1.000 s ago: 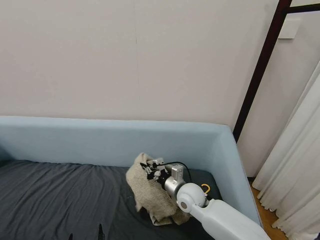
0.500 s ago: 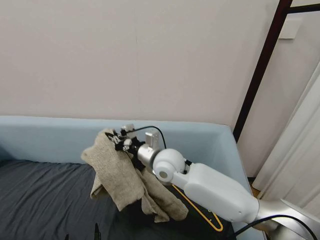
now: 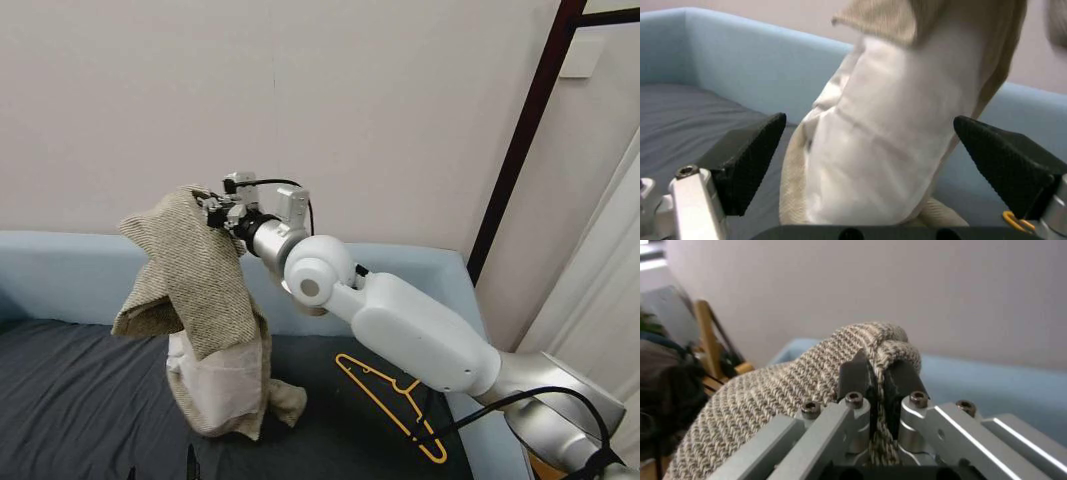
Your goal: Pick up the clothes from the sofa and hang them on the clothes hanger.
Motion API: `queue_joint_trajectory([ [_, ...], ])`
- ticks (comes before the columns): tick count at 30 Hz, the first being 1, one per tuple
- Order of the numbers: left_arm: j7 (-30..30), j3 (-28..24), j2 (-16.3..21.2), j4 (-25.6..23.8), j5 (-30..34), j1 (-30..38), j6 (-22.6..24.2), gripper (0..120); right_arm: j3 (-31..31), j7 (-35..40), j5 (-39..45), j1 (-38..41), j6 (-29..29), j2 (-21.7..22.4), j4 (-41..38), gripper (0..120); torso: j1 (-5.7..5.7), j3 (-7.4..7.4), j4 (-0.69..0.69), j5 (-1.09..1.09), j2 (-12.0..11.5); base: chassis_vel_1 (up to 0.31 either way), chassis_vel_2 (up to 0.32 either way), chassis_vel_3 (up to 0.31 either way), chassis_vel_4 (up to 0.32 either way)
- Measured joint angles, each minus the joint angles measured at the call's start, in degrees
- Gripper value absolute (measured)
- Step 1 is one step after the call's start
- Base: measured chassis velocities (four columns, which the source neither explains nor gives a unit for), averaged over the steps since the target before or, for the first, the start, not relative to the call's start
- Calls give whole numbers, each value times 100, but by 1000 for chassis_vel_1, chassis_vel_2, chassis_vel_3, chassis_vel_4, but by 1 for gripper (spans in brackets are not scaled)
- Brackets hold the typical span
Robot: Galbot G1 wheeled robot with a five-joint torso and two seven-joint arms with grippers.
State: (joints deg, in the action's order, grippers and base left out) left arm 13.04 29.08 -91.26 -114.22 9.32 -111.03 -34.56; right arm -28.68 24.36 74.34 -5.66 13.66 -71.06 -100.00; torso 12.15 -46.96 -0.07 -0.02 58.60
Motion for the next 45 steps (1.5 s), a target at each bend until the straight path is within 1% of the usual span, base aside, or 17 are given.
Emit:
queue_joint_trajectory([
  [4,-6,-39,9,118,-18,53,19,99,-12,-318,-446,-1140,-56,689,-108,1,0,0,-5,1,0,0,0,0,0],
  [5,-8,-57,20,176,-20,85,38,99,-20,-627,-759,-1714,-156,882,89,1,0,0,-3,1,0,0,0,0,0],
  [6,-8,-57,20,176,-20,85,38,99,-20,-627,-759,-1714,-156,882,89,1,0,0,-3,1,0,0,0,0,0],
  [9,-19,-95,33,245,-30,142,95,99,263,-1089,-1243,-2712,-369,1013,866,1,0,0,1,1,0,0,0,0,0],
  [12,-23,-96,57,273,-29,161,101,99,406,-1321,-1509,-3167,-479,1187,1100,1,1,0,1,0,0,0,0,0,0],
  [13,-23,-96,57,273,-29,161,101,99,406,-1321,-1509,-3167,-479,1187,1100,1,1,0,1,0,0,0,0,0,0],
  [17,-23,-93,114,360,-8,238,102,99,690,-1491,-1908,-3991,-514,1700,946,1,0,1,-1,0,0,0,0,0,0],
  [18,-23,-93,114,360,-8,238,102,99,690,-1491,-1908,-3991,-514,1700,946,1,0,1,-1,0,0,0,0,0,0],
  [23,-22,-144,166,419,-6,304,121,99,1194,-1531,-1995,-4612,-288,2350,616,1,0,1,1,-1,0,0,0,0,0],
  [24,-22,-144,166,419,-6,304,121,99,1194,-1531,-1995,-4612,-288,2350,616,1,0,1,1,-1,0,0,0,0,0],
  [27,-22,-154,231,428,-3,307,123,99,1317,-1641,-2142,-4945,-140,2665,406,1,-1,1,-2,-2,1,0,0,0,0],
  [33,-22,-149,299,435,-3,268,124,99,1328,-1594,-2686,-5099,-64,2582,543,1,0,0,1,0,0,0,0,0,0],
  [37,-18,-133,323,428,-3,254,119,99,1493,-1311,-2846,-5122,72,2583,313,16,0,0,1,-1,0,0,0,0,0],
  [38,-18,-133,323,428,-3,254,119,99,1493,-1311,-2846,-5122,72,2583,313,16,0,0,1,-1,0,0,0,0,0],
  [42,-10,-127,349,496,14,317,115,99,1778,-1070,-2983,-5285,508,2860,-240,34,0,1,-1,-3,0,0,0,0,0],
  [43,-8,-129,359,519,16,342,115,99,1909,-992,-2965,-5367,662,2986,-483,38,0,0,-2,-3,0,0,0,0,0],
  [45,-8,-134,368,530,17,356,115,99,1992,-956,-2937,-5406,731,3051,-605,41,0,1,-2,-3,0,0,0,0,0],
])
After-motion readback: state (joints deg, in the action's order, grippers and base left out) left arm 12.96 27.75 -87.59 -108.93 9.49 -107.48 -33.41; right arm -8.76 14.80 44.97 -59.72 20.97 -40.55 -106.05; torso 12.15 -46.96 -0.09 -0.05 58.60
